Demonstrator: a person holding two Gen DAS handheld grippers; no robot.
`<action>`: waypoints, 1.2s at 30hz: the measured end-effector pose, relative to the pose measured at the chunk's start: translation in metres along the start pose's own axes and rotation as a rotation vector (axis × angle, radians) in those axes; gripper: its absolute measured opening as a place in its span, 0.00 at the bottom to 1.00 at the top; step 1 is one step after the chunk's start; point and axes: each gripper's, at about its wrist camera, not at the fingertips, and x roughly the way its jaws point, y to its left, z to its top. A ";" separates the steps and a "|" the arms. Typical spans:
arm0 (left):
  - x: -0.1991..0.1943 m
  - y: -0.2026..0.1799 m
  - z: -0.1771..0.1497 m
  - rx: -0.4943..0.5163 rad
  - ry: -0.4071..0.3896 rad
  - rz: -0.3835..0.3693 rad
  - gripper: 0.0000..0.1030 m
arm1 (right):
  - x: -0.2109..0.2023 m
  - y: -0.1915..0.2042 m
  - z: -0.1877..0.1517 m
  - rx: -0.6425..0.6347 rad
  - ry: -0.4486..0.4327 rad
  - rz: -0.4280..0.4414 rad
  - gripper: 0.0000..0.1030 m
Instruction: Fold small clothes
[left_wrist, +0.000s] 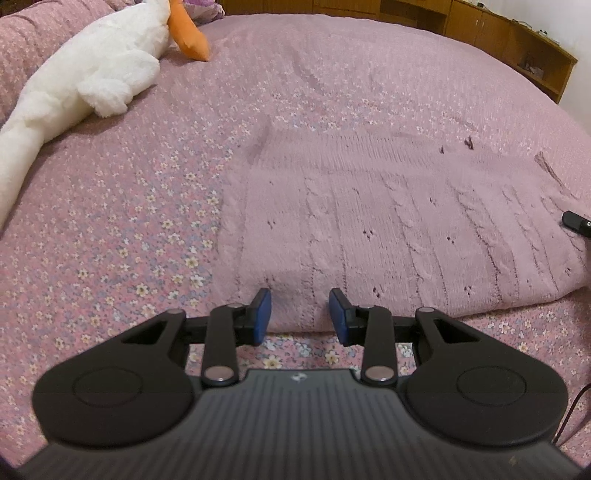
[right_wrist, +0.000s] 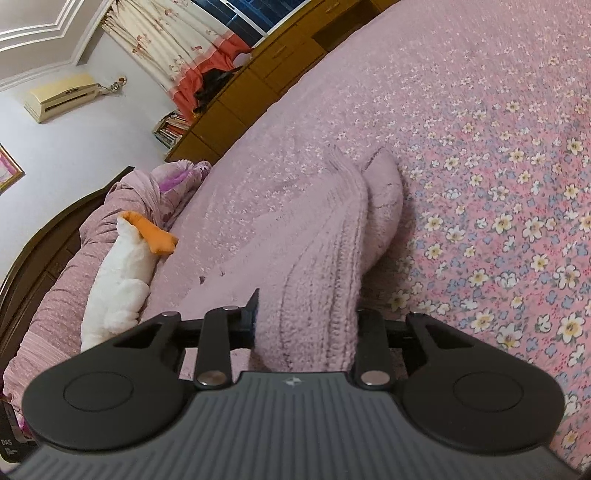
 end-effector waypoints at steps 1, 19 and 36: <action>-0.001 0.001 0.001 0.003 -0.003 0.004 0.36 | -0.001 0.002 0.001 -0.006 -0.002 -0.004 0.34; -0.007 0.031 0.030 0.038 0.004 0.021 0.36 | -0.013 0.060 0.007 -0.121 -0.021 -0.007 0.33; -0.015 0.065 0.044 0.049 -0.026 0.039 0.36 | -0.008 0.146 0.006 -0.315 0.023 0.002 0.31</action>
